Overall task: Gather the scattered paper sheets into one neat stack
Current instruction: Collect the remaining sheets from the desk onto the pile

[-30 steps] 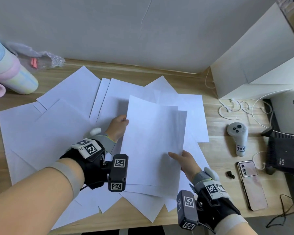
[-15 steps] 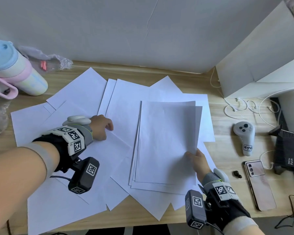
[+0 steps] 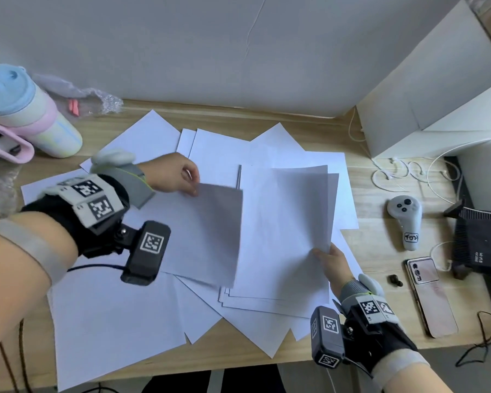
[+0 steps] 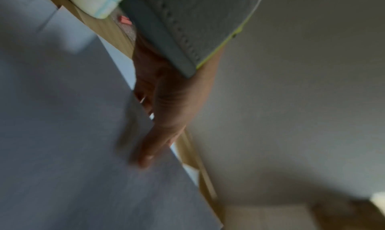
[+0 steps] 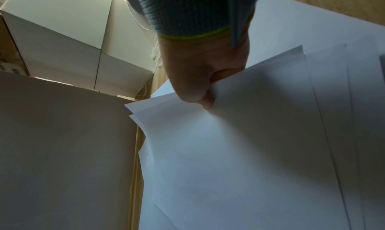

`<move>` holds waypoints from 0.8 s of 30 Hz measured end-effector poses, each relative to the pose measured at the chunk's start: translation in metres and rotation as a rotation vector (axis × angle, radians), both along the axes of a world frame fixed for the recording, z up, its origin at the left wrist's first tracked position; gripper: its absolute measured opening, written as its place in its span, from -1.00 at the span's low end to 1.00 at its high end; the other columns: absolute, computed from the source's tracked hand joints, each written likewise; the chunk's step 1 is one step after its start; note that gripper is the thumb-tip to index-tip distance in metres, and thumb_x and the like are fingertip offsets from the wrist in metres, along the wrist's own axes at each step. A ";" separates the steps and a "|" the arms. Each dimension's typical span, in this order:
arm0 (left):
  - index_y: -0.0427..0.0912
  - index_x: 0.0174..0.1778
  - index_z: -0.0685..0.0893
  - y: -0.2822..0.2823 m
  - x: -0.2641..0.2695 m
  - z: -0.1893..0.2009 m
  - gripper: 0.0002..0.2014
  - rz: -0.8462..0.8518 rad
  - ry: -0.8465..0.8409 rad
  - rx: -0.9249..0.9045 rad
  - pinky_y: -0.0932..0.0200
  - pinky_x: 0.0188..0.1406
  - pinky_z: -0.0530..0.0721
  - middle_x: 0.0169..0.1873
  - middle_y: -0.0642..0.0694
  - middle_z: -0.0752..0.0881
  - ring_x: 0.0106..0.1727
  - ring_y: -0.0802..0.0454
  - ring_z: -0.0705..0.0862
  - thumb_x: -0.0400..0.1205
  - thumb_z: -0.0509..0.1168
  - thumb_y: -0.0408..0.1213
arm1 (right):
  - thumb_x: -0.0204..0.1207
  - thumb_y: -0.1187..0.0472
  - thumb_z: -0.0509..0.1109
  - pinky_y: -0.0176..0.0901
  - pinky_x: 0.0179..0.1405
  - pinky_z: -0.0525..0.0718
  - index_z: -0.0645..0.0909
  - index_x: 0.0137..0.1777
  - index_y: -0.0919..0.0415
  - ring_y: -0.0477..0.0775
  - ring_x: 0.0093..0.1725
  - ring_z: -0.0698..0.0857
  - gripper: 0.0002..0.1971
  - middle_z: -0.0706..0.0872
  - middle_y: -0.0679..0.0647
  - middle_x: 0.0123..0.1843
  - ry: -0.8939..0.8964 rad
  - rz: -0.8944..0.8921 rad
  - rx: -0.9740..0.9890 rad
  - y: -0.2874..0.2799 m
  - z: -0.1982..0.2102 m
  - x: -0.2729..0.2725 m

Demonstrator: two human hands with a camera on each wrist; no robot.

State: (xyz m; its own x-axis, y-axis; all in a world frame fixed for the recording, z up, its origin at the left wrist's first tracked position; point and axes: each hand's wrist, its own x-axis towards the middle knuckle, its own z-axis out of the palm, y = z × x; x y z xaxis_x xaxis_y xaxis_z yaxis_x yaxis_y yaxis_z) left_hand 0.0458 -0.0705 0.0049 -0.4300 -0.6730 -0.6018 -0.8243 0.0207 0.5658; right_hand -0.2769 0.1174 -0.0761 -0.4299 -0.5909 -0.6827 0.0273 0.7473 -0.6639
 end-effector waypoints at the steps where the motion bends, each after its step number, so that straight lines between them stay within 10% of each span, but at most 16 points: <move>1: -0.02 -0.37 0.61 -0.004 0.000 0.011 -0.83 0.000 0.046 0.044 0.32 -0.29 0.53 -0.39 0.08 0.76 -0.48 0.34 0.65 0.48 0.46 -0.26 | 0.57 0.46 0.20 -0.11 -0.34 0.57 0.56 0.02 0.24 0.11 -0.33 0.58 -0.82 0.62 0.14 -0.27 -0.013 0.001 0.005 0.000 0.000 0.001; 6: -0.02 -0.11 0.71 -0.013 -0.002 0.037 -0.91 0.316 0.425 0.188 0.36 -0.43 0.68 -0.35 0.08 0.83 -0.42 0.21 0.74 0.58 0.34 -0.32 | 0.56 0.46 0.21 -0.11 -0.32 0.58 0.58 0.00 0.27 0.14 -0.31 0.61 -0.84 0.65 0.17 -0.25 -0.075 0.010 0.032 0.001 -0.001 0.006; 9: -0.07 0.03 0.71 -0.011 -0.009 0.026 -0.86 0.587 0.598 0.261 -0.03 0.06 0.72 -0.07 -0.10 0.83 -0.12 -0.05 0.77 0.60 0.32 -0.29 | 0.56 0.44 0.23 -0.07 -0.22 0.61 0.61 0.01 0.22 0.20 -0.19 0.65 -0.83 0.70 0.20 -0.15 -0.148 0.007 0.062 0.003 -0.005 0.011; 15: -0.27 0.16 0.67 0.023 -0.040 -0.022 -0.73 0.893 0.545 0.254 0.01 -0.11 0.57 -0.20 -0.22 0.70 -0.10 -0.20 0.60 0.61 0.17 -0.49 | 0.62 0.23 0.23 -0.11 -0.23 0.46 0.63 0.03 0.30 0.14 -0.22 0.55 -0.81 0.64 0.15 -0.20 -0.149 -0.017 0.105 0.006 -0.008 0.015; 18: -0.35 0.36 0.54 0.044 -0.057 -0.037 -0.61 0.883 0.510 0.279 0.40 -0.59 0.58 0.00 -0.19 0.65 -0.32 -0.14 0.57 0.64 0.05 -0.59 | 0.58 -0.12 0.23 -0.07 -0.12 0.39 0.67 -0.07 0.18 0.08 -0.15 0.48 -0.63 0.78 0.15 -0.03 -0.179 -0.118 0.116 0.007 -0.011 0.013; 21: -0.35 0.41 0.49 0.060 -0.070 -0.055 -0.53 0.924 0.545 0.324 0.27 -0.45 0.64 0.32 -0.31 0.60 -0.01 -0.18 0.60 0.60 0.02 -0.67 | 0.28 -0.38 0.40 0.01 -0.01 0.43 0.72 -0.03 0.18 0.14 -0.05 0.58 -0.40 0.79 0.21 0.08 -0.214 -0.092 0.104 0.009 -0.013 0.013; 24: -0.34 0.44 0.47 0.067 -0.073 -0.071 -0.52 0.973 0.558 0.378 0.22 -0.38 0.67 0.38 -0.35 0.57 0.02 -0.12 0.61 0.59 0.05 -0.66 | 0.38 -0.11 0.49 -0.05 -0.06 0.59 0.67 0.18 0.25 0.21 -0.03 0.73 -0.49 0.81 0.18 0.05 -0.145 0.057 0.126 0.007 -0.011 0.016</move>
